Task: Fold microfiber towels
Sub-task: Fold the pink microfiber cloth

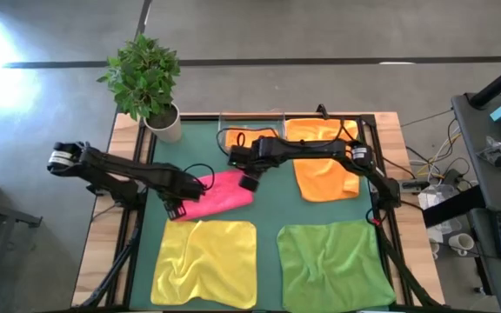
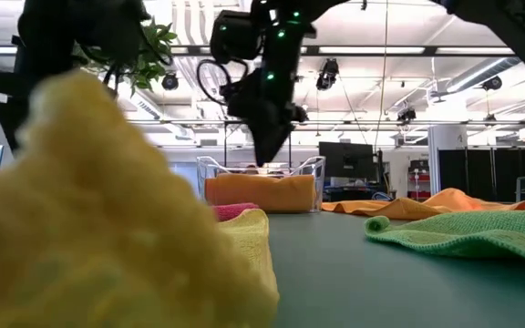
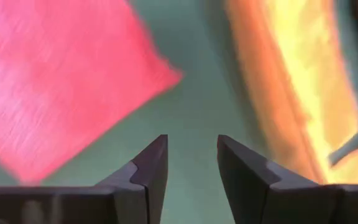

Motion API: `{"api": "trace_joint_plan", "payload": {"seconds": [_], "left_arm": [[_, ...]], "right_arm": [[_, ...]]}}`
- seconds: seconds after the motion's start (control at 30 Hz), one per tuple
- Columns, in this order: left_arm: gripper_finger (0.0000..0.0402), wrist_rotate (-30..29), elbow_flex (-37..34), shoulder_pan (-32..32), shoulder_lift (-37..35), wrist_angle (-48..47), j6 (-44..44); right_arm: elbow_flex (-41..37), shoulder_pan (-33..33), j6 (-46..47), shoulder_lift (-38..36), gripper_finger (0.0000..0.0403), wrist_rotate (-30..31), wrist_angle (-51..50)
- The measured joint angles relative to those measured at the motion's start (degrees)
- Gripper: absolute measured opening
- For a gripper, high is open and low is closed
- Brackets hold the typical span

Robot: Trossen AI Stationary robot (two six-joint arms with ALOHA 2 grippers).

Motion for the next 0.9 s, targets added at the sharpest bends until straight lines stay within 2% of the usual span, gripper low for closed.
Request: {"api": "trace_joint_plan", "payload": {"seconds": [0.23, 0.4, 0.53, 0.7, 0.83, 0.9], "left_arm": [[0.0176, 0.05, -1.78, -1.32, -4.82, 11.68, -1.65], [0.0176, 1.89, -5.19, -1.28, -6.99, 21.47, -1.65], [0.0176, 5.69, -8.39, -1.38, -7.79, 27.4, -1.65], [0.0176, 6.17, -11.29, -1.38, -7.76, 31.37, -1.66], [0.0176, 6.42, -12.84, -1.38, -7.7, 31.47, -1.78], [0.0176, 7.19, -12.91, -1.38, -7.8, 31.22, -1.78]], "right_arm": [[-10.13, 1.58, 1.71, -4.33, 0.0102, -11.58, 3.62], [-13.75, 3.94, 5.82, -4.86, 0.008, -15.96, 9.81], [-15.46, 5.55, 8.47, -4.86, 0.0061, -16.39, 14.75], [-17.22, 6.58, 11.02, -4.88, 0.0045, -16.38, 21.91], [-20.52, 6.77, 12.65, -4.88, 0.0038, -16.27, 31.11], [-21.92, 6.77, 14.26, -4.88, 0.0038, -15.85, 32.28]]}}
